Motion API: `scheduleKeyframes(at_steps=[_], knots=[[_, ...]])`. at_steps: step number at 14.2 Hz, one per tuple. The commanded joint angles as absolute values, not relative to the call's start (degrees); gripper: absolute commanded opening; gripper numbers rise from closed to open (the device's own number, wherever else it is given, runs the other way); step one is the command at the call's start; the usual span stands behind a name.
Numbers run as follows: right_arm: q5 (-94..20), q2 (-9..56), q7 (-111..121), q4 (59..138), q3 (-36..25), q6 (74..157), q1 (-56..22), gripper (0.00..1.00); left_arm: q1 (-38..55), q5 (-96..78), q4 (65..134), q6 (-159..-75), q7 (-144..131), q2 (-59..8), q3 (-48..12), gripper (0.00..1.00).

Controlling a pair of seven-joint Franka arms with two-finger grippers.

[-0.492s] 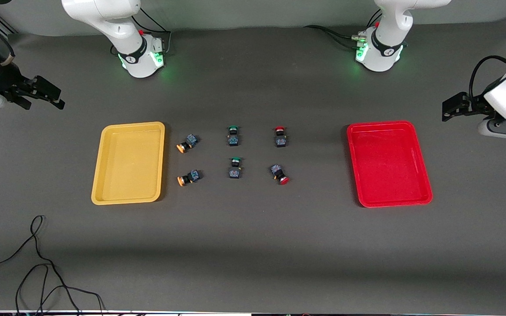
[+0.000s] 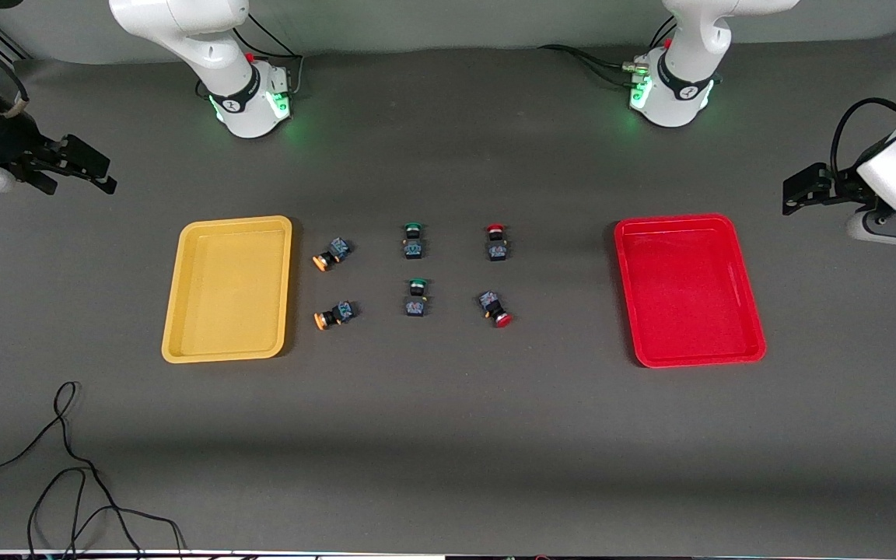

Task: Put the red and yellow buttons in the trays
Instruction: 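Move both grippers from rest toward the buttons beside the trays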

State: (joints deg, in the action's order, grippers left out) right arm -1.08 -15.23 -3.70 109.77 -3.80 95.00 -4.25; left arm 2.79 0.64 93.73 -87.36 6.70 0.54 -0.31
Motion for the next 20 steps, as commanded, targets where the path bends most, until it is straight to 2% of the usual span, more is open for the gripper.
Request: scheduleKeyframes(at_steps=[1, 6, 9, 12, 16, 20], knots=[[-1.49, -12.84, -3.51, 108.02, -3.87, 93.78, -6.15, 1.0, 2.81, 0.35, 93.78, -87.18, 5.54, 0.27, -0.44, 1.0], [-2.28, -5.82, -18.84, 108.02, -1.77, 97.46, -10.72, 1.0, 3.6, 0.35, 98.34, -92.8, -0.25, -1.14, -0.61, 1.0], [-2.46, -1.86, -33.7, 109.59, -0.44, 102.73, -15.62, 1.0, 6.93, 0.09, 102.64, -96.49, -2.71, -1.23, -0.62, 1.0], [-2.46, 1.75, -50.31, 114.15, -0.35, 111.76, -21.87, 1.0, 12.99, -1.22, 103.71, -97.12, -8.51, -1.84, -0.7, 1.0], [-4.48, 7.2, -60.64, 124.69, -0.44, 128.73, -26.19, 1.0, 23.09, -3.96, 103.1, -99.83, -20.62, -2.11, -0.7, 1.0], [-4.66, 14.13, -62.91, 128.67, -0.35, 134.9, -26.37, 1.0, 32.32, -3.87, 102.92, -102.39, -31.97, -3.6, -0.79, 1.0]])
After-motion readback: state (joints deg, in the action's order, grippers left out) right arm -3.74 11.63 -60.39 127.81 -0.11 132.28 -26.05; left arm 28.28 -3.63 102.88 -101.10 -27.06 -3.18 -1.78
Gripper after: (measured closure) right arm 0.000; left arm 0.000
